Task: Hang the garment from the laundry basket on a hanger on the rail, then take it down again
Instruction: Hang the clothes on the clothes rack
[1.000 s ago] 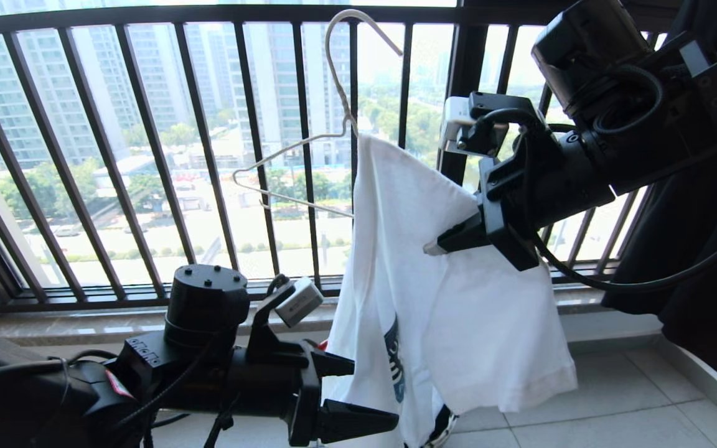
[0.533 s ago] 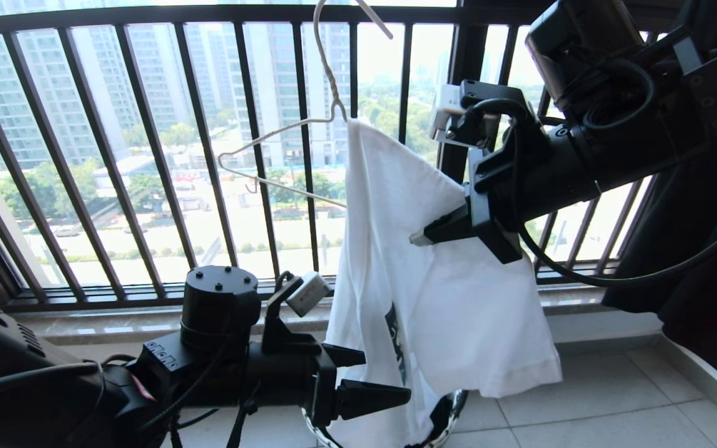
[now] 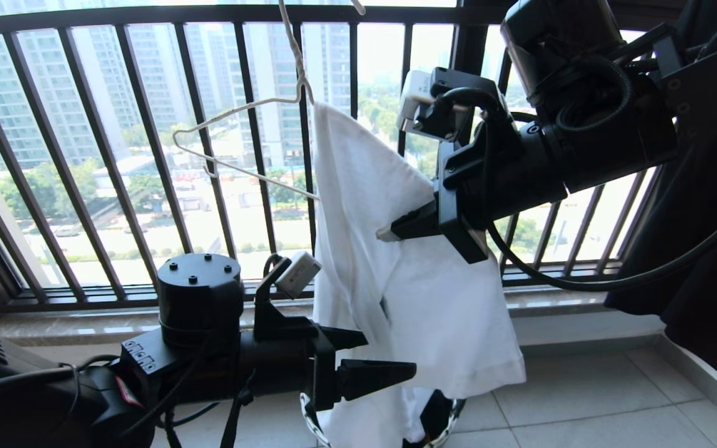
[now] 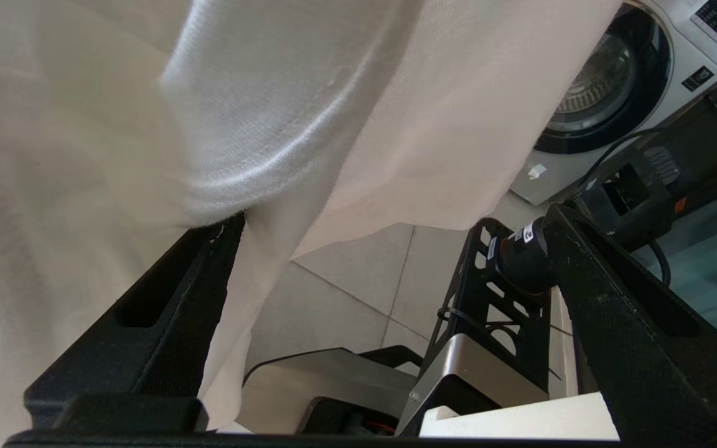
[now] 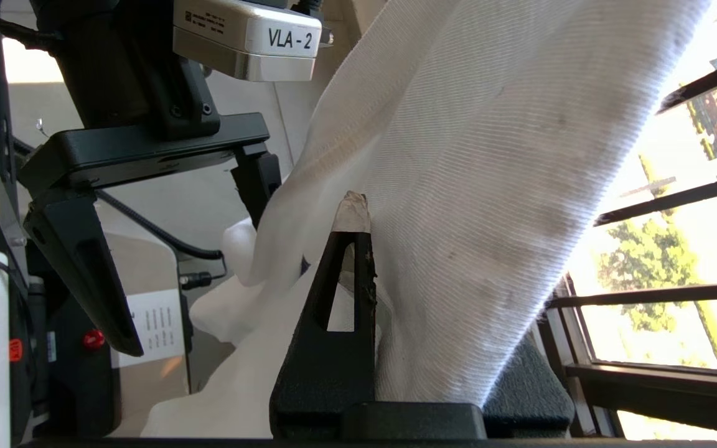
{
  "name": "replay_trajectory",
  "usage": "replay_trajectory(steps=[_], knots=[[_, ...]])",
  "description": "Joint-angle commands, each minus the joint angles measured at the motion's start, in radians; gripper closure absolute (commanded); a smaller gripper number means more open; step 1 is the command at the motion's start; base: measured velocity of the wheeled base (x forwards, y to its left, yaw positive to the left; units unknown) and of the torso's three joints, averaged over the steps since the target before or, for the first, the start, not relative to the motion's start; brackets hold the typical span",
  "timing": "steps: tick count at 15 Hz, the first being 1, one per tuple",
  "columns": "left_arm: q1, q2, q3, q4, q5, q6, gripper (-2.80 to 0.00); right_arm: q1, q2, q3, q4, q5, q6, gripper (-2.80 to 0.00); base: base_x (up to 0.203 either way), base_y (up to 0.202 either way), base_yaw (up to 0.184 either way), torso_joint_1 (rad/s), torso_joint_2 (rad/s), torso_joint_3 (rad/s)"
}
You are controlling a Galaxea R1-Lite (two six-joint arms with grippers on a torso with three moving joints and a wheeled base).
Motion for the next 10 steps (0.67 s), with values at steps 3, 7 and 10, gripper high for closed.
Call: replay_trajectory(steps=[3, 7, 10], knots=[[-0.016, -0.059, 0.013, -0.005, -0.006, -0.007, -2.80, 0.011, 0.030, 0.001, -0.036, 0.003, 0.000, 0.00, 0.000, 0.000, 0.000, 0.000, 0.00, 0.000], [-0.022, -0.103, 0.019, -0.005, -0.006, -0.008, -2.80, 0.017, 0.041, 0.001, -0.063, 0.005, 0.025, 0.00, 0.000, 0.000, 0.000, 0.000, 0.00, 0.000], [-0.022, -0.137, 0.018, 0.005, 0.000, -0.012, -2.80, -0.002, 0.037, 0.001, -0.063, 0.002, 0.025, 0.00, 0.000, 0.000, 0.000, 0.000, 0.00, 0.000]])
